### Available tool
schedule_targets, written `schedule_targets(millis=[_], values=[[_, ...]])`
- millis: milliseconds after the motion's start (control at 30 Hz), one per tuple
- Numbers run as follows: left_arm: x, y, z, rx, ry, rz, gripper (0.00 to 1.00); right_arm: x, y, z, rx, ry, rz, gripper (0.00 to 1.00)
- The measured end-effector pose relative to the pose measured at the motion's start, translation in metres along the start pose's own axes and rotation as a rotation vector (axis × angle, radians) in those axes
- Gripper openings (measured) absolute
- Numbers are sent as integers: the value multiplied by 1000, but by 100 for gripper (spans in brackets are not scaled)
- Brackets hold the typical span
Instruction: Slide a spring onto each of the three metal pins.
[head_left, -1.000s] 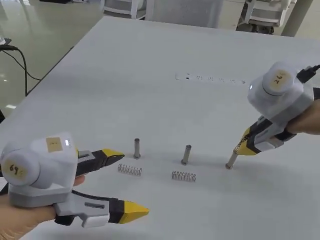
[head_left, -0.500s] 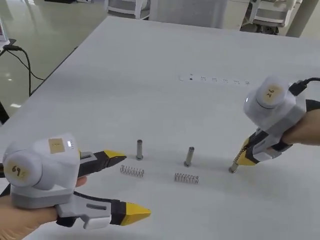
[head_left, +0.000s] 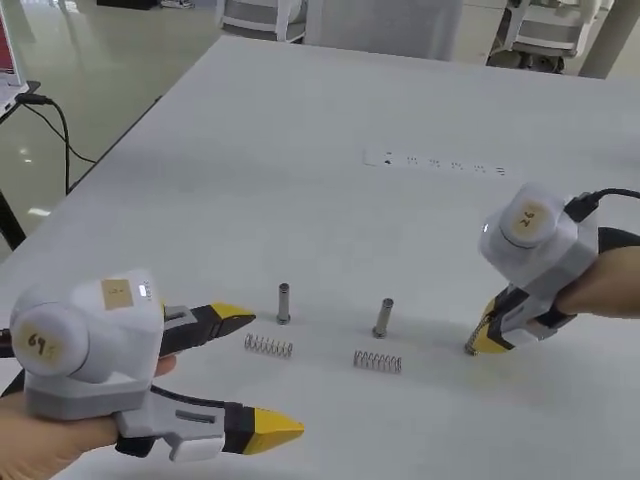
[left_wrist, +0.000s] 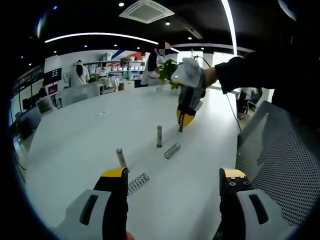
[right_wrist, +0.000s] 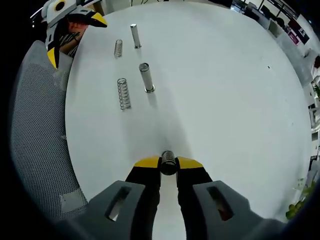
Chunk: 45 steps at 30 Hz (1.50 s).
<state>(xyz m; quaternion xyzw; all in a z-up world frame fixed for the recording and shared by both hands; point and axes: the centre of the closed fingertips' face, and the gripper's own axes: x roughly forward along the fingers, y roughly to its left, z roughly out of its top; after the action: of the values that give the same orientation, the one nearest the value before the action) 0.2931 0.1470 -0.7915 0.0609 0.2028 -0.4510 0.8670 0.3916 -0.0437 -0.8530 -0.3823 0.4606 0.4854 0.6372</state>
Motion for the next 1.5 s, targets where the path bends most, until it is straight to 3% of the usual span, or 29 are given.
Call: schedule_targets(millis=[300,767,1167,1500], values=[[0,2,-2,0,1,3,73,4,2,-1,7,0,10,14],[1,0,-1,1,1,2,73,0,3,1,18,-35,6,24],[1,-1,-1,6,1,1,73,-12,4,13,-15,-62,-7,27],[1,-1,0,10,-1,0,72,-21,13,32,-51,-92,-3,29]])
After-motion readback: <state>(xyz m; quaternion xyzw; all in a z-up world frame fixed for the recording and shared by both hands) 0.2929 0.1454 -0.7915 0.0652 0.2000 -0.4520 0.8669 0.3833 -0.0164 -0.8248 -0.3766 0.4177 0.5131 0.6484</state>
